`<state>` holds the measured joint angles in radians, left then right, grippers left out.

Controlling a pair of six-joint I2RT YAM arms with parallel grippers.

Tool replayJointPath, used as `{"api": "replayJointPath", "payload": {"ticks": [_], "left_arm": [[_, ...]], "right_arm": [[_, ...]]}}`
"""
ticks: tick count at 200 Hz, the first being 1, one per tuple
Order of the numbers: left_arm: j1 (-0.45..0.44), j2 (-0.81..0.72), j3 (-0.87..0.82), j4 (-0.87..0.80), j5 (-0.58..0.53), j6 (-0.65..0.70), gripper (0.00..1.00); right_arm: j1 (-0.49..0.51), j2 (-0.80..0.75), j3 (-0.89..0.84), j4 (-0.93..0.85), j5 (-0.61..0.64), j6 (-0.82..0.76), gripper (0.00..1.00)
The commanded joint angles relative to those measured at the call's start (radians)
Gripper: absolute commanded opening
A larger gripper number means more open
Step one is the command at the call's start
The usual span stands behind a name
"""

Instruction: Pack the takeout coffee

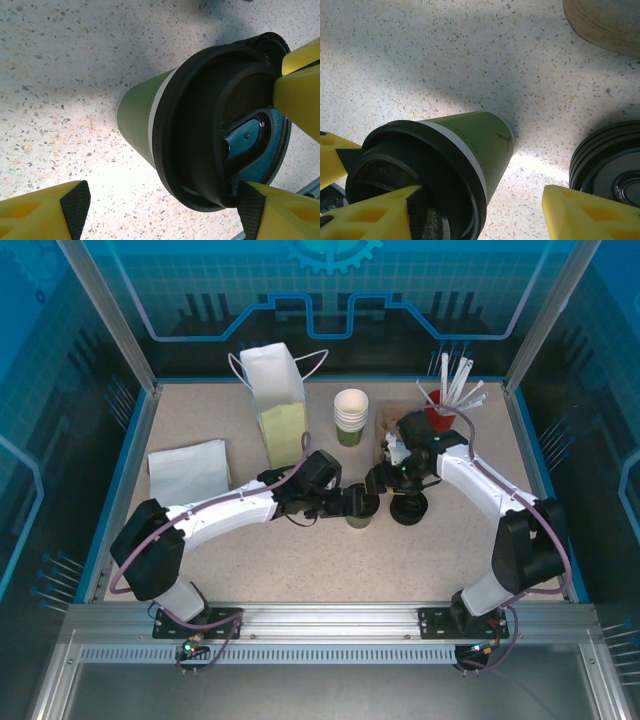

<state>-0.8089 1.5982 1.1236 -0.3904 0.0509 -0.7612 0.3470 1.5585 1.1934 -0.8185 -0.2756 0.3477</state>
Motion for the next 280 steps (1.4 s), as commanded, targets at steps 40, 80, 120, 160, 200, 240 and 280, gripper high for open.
{"api": "replayJointPath", "payload": {"ticks": [40,80,120,160,200,240,280], "left_arm": [[-0.01,0.019,-0.012,-0.065,-0.051,-0.036,0.74],[-0.009,0.019,-0.018,-0.097,-0.079,-0.079,0.71],[-0.009,-0.008,-0.047,-0.116,-0.088,-0.133,0.67],[-0.001,-0.003,-0.054,-0.117,-0.081,-0.147,0.66],[0.005,0.005,-0.055,-0.125,-0.079,-0.156,0.65],[0.013,0.024,-0.061,-0.118,-0.058,-0.164,0.63],[0.012,0.023,-0.05,-0.119,-0.048,-0.15,0.63]], "right_arm": [[0.016,0.055,0.009,-0.069,0.039,-0.026,0.6],[0.02,0.06,0.006,-0.086,0.049,-0.031,0.6],[0.02,0.061,0.01,-0.098,0.052,-0.033,0.59],[0.028,0.076,0.018,-0.108,0.054,-0.034,0.58],[0.031,0.081,0.019,-0.115,0.061,-0.033,0.57],[0.031,0.073,0.042,-0.113,0.058,-0.032,0.57],[0.031,0.054,0.094,-0.108,0.039,-0.027,0.57]]}}
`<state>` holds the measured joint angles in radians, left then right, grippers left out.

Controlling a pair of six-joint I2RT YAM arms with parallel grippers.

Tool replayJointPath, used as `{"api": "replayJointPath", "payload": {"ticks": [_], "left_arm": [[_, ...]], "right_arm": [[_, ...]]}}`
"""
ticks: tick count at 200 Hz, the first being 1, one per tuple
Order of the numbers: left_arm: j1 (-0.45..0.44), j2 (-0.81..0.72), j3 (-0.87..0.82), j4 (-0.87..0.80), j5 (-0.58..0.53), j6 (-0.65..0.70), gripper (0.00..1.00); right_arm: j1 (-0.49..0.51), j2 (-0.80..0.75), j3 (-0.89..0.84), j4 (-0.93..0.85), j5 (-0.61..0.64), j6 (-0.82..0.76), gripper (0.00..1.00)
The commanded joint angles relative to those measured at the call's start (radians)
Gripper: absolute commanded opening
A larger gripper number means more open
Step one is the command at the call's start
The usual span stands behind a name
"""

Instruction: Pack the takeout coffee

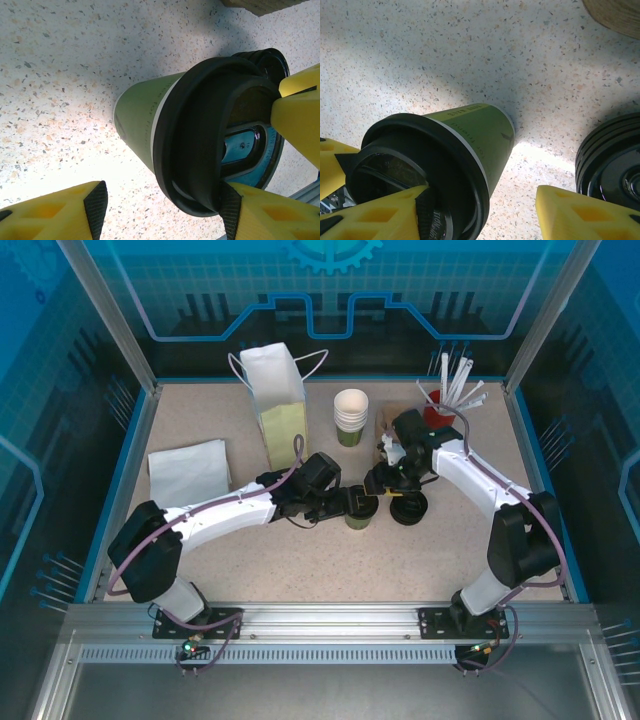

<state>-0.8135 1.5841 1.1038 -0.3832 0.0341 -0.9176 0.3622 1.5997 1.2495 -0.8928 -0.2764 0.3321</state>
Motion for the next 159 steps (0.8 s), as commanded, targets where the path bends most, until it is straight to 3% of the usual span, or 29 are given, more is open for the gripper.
{"api": "replayJointPath", "payload": {"ticks": [1,62,159], "left_arm": [[0.016,0.037,-0.03,-0.125,-0.031,0.006,0.63],[0.008,0.045,-0.004,-0.128,-0.02,0.026,0.65],[0.006,0.053,-0.001,-0.176,-0.036,-0.012,0.64]], "right_arm": [[0.016,0.012,0.039,-0.035,0.04,-0.012,0.57],[0.017,-0.002,0.037,0.021,-0.055,0.005,0.6],[0.022,0.072,0.023,-0.05,0.017,-0.022,0.53]]}}
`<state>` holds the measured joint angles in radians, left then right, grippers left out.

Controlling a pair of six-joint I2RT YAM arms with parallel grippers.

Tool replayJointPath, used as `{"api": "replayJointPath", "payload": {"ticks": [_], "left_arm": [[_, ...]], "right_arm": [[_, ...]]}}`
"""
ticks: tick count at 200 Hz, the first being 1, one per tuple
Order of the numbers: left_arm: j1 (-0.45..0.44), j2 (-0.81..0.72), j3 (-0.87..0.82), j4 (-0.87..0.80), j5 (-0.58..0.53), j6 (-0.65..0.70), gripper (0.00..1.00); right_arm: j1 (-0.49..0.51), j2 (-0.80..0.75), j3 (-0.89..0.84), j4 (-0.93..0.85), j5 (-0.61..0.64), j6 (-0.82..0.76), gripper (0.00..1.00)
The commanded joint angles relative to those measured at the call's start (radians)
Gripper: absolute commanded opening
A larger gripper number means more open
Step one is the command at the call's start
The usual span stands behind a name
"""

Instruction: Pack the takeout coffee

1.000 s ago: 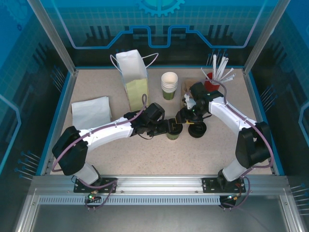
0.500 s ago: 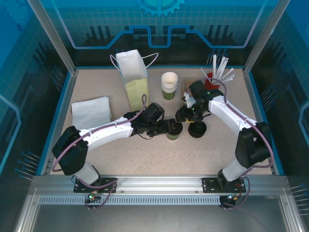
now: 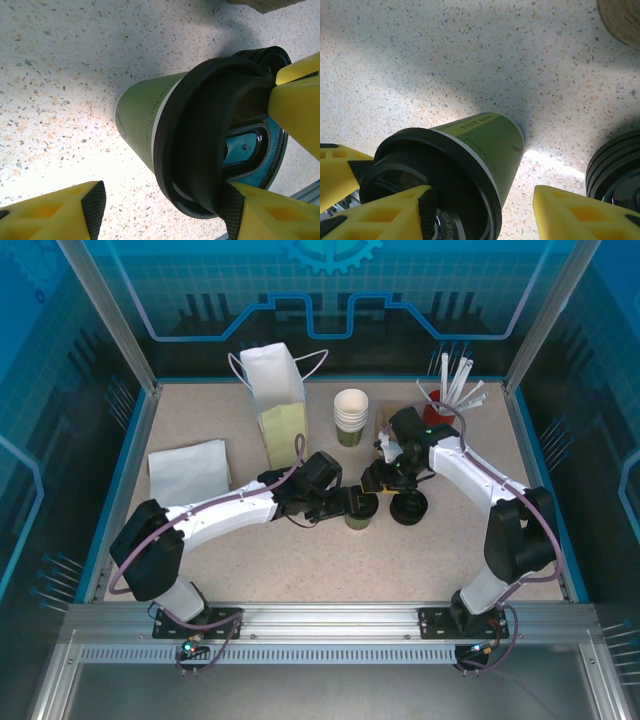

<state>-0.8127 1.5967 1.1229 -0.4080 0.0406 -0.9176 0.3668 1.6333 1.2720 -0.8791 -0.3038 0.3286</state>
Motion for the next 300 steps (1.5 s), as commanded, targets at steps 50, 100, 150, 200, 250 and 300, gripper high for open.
{"api": "replayJointPath", "payload": {"ticks": [50,100,150,200,250,300], "left_arm": [[0.012,0.045,-0.042,-0.146,-0.038,-0.03,0.63],[0.017,0.052,-0.066,-0.138,-0.027,-0.04,0.62],[0.017,0.057,-0.053,-0.132,-0.014,-0.026,0.62],[0.016,0.026,0.015,-0.124,-0.009,0.0,0.69],[0.019,-0.023,0.051,-0.126,-0.026,0.02,0.82],[0.047,-0.111,0.042,-0.103,-0.03,0.051,0.86]], "right_arm": [[0.02,0.075,-0.003,-0.113,0.069,-0.032,0.5],[0.023,0.112,-0.022,-0.141,0.098,-0.043,0.48],[0.023,0.093,-0.027,-0.143,0.104,-0.042,0.48],[0.017,0.028,0.085,-0.109,0.031,-0.033,0.53],[-0.015,-0.021,0.089,-0.062,-0.04,-0.007,0.58],[-0.059,-0.111,-0.053,0.015,-0.199,0.037,0.77]]}}
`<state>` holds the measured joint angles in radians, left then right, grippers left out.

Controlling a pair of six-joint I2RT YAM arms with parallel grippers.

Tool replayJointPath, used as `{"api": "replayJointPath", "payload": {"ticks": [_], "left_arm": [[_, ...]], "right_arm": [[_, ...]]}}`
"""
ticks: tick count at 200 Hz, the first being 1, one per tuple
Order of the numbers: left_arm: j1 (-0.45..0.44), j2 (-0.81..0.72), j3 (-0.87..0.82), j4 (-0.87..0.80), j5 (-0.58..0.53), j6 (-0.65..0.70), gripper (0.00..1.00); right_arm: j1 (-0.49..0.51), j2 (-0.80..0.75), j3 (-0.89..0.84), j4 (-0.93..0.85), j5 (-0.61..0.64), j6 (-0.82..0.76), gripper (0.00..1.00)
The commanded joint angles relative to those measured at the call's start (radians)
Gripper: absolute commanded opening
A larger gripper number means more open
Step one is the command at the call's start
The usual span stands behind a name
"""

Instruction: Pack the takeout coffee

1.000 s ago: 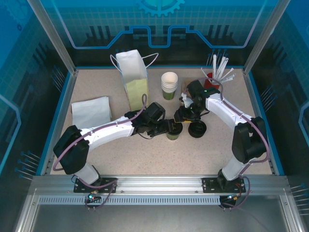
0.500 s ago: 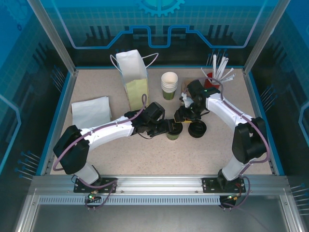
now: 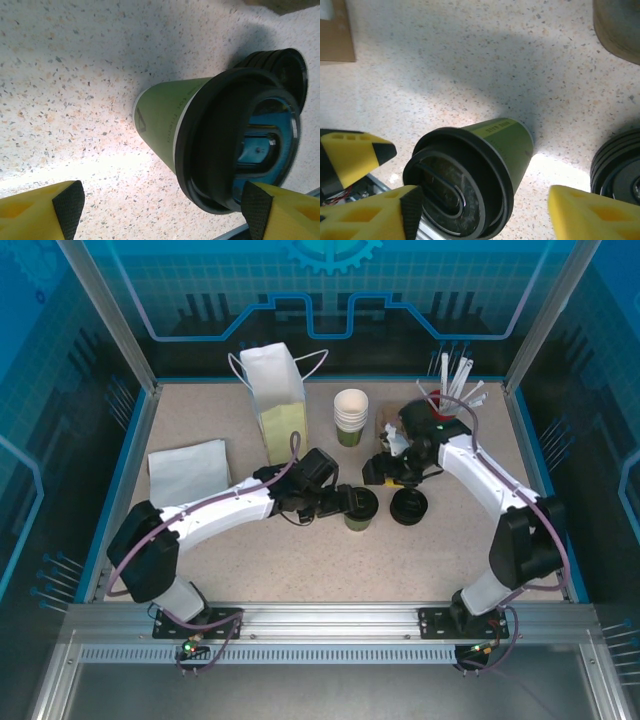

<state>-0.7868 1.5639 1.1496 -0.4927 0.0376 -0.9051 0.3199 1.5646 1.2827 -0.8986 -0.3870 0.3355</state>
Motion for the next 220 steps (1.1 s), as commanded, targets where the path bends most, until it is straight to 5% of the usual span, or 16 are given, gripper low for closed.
{"api": "replayJointPath", "payload": {"ticks": [1,76,220], "left_arm": [[0.022,-0.08,0.014,-0.018,-0.027,0.039,0.86],[0.111,-0.273,-0.094,-0.015,-0.058,0.058,0.87],[0.195,-0.383,-0.182,-0.082,-0.048,0.054,0.86]], "right_arm": [[-0.012,-0.044,-0.068,0.037,-0.119,0.032,0.77],[0.032,-0.071,-0.225,0.168,-0.221,0.104,0.87],[0.082,0.193,0.013,0.215,-0.296,0.099,0.82]]}}
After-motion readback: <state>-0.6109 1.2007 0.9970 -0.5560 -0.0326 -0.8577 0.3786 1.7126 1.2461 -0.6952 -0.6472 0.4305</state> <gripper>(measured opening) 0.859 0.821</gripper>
